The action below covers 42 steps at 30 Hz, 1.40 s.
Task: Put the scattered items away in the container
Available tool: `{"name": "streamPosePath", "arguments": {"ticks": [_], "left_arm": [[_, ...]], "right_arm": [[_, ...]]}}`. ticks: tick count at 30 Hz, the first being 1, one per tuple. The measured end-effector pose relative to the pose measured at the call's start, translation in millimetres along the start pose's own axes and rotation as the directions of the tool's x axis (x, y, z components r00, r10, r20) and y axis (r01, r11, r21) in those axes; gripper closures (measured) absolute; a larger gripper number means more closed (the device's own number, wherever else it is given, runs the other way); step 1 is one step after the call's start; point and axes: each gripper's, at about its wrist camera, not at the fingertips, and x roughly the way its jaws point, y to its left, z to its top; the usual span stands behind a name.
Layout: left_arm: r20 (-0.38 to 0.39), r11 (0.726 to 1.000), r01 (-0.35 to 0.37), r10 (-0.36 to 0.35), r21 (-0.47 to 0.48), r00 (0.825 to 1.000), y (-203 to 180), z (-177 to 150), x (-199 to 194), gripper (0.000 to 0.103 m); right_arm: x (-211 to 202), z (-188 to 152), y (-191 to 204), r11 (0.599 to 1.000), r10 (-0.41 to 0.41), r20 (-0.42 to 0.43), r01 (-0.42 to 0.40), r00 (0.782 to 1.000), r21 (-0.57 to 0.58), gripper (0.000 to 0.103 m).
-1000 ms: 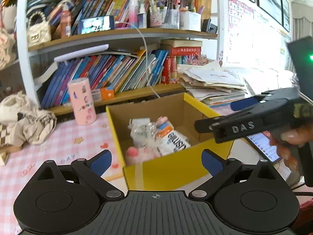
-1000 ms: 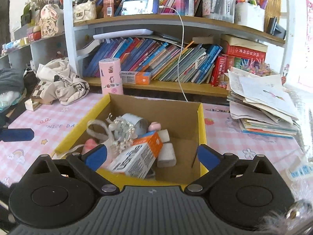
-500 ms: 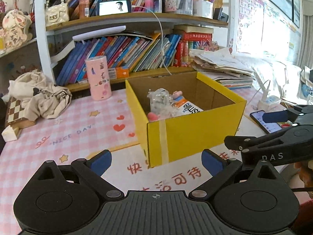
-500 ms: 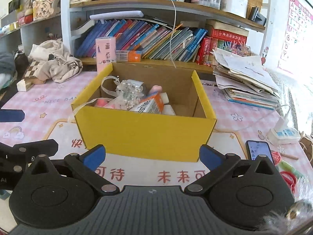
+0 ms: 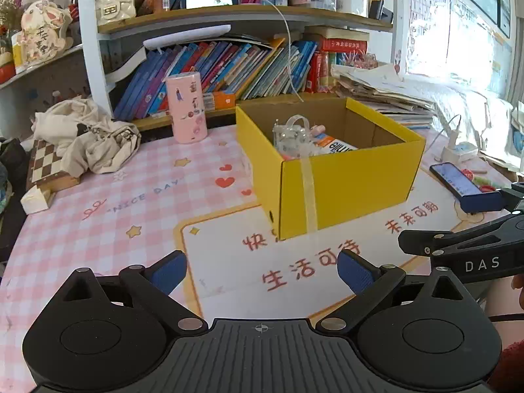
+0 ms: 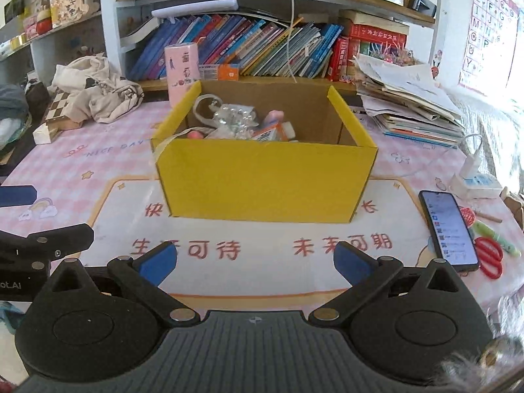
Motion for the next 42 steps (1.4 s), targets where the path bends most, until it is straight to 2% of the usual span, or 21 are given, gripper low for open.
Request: {"name": "streamPosePath", "arguments": {"ticks": [16, 42], "left_arm": [[-0.017, 0.998, -0.029, 0.028, -0.054, 0.999, 33, -21, -17, 0.003], [-0.028, 0.997, -0.03, 0.029, -0.072, 0.999, 40, -25, -18, 0.002]], "right_arm": [[-1, -7, 47, 0.997, 0.04, -0.027, -0.042, 0.999, -0.057, 0.0], [-6, -10, 50, 0.998, 0.029, -0.026, -0.031, 0.999, -0.063, 0.0]]}}
